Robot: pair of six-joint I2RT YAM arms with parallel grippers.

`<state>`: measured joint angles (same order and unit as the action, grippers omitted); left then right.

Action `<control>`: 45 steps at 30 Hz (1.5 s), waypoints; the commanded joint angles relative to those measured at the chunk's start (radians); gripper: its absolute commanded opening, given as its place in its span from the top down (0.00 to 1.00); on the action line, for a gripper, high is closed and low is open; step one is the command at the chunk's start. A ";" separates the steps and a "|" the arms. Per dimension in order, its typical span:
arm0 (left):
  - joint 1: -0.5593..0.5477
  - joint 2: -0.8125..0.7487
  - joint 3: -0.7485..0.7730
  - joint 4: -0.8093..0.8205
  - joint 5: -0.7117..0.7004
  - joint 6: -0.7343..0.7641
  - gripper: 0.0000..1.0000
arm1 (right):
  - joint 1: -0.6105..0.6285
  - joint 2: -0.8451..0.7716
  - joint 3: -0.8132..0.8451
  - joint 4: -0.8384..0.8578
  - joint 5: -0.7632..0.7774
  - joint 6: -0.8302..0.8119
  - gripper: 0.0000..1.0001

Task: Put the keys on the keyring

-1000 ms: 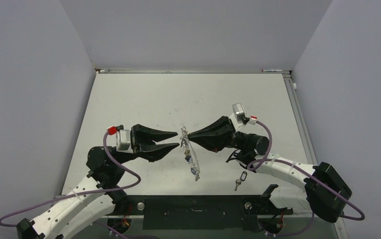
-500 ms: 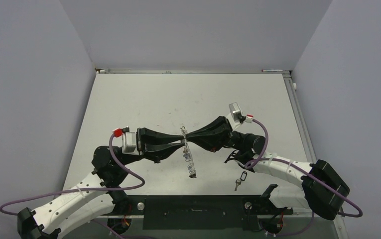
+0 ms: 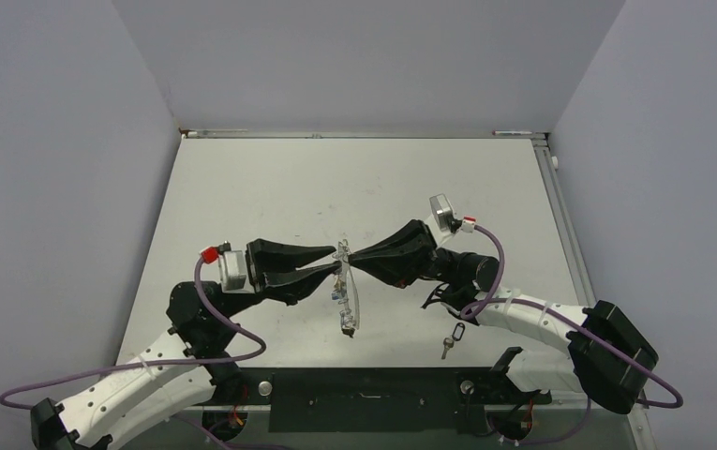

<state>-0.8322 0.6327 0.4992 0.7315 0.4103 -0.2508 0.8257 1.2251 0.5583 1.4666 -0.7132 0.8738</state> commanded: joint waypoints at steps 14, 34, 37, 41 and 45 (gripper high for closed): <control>-0.022 0.065 0.004 0.068 0.022 -0.014 0.83 | 0.040 0.003 0.048 0.249 0.035 -0.007 0.95; -0.048 0.111 -0.011 0.121 -0.022 -0.054 1.00 | 0.120 0.032 0.082 0.086 0.038 -0.183 0.95; -0.053 0.103 -0.008 0.084 -0.074 -0.043 1.00 | 0.130 0.013 0.087 0.012 0.045 -0.235 0.95; -0.052 0.077 -0.001 0.029 -0.128 -0.016 1.00 | 0.135 -0.019 0.083 -0.104 0.065 -0.298 0.95; -0.051 0.046 0.023 -0.059 -0.153 0.027 1.00 | 0.134 -0.053 0.093 -0.245 0.082 -0.366 0.86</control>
<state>-0.8764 0.6830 0.4980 0.8272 0.3206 -0.2764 0.9195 1.2072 0.6064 1.3930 -0.5797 0.6010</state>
